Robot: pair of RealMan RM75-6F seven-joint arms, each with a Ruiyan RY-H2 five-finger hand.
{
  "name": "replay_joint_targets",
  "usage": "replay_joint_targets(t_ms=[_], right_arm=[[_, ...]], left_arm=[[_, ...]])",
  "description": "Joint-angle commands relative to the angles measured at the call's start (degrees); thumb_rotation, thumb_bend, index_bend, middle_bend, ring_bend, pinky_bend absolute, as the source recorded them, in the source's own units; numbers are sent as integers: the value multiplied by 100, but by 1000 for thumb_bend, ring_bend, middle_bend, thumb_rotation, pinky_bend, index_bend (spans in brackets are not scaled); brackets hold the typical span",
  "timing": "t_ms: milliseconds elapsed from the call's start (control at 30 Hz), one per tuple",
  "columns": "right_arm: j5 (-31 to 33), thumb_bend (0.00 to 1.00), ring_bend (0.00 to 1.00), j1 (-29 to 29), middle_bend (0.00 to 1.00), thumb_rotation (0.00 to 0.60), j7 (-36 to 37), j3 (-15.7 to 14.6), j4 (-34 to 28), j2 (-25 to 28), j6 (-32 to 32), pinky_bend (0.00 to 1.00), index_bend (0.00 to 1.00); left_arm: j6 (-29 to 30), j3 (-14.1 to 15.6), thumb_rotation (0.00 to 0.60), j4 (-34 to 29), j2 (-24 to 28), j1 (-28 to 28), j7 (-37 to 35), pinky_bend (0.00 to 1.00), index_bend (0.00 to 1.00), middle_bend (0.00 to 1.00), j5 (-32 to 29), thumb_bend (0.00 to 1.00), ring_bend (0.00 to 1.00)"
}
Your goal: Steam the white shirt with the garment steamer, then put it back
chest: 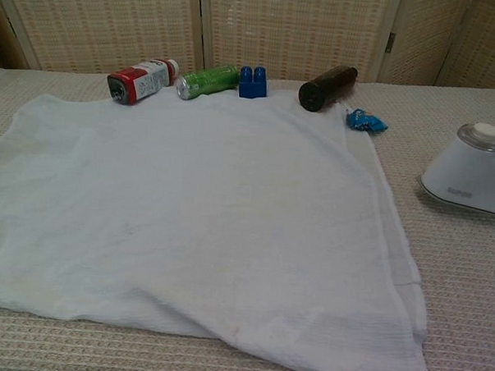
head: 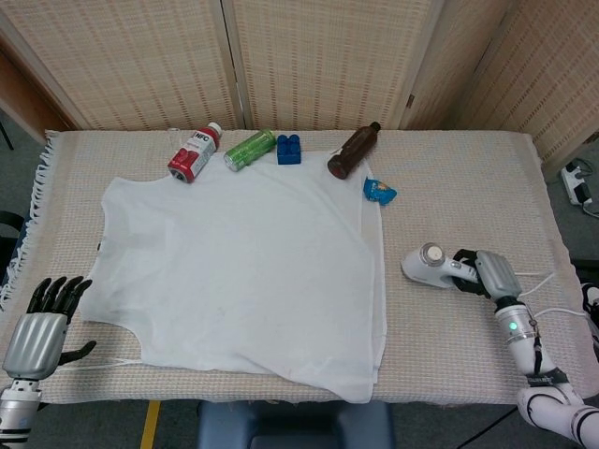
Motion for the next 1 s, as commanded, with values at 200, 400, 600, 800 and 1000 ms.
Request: replay_joint_targets(t_ms=[200, 400, 600, 800, 1000], right_arm=[[-465, 523, 819, 180, 882, 600, 565, 63, -711, 309, 180, 926, 853], [-295, 523, 819, 662, 882, 600, 58, 401, -1474, 599, -164, 926, 853], [300, 523, 819, 1283, 882, 600, -966, 754, -1883, 503, -702, 926, 853], [838, 523, 819, 1729, 882, 600, -1763, 877, -1974, 219, -995, 926, 853], [1137, 523, 819, 1964, 882, 600, -2277, 824, -1927, -101, -1027, 926, 852]], left_arm=[[-561, -236, 600, 22, 102, -759, -354, 56, 161, 142, 534, 71, 95], [-1552, -352, 600, 37, 116, -1686, -1097, 77, 164, 152, 884, 185, 97], [-2679, -402, 459, 296, -284, -2667, -2136, 44, 200, 165, 897, 459, 98], [-3590, -331, 327, 556, -636, -3361, -2694, 5, 235, 171, 781, 553, 86], [-4326, -253, 298, 865, -1029, -3756, -2664, 0, 239, 170, 326, 533, 34]])
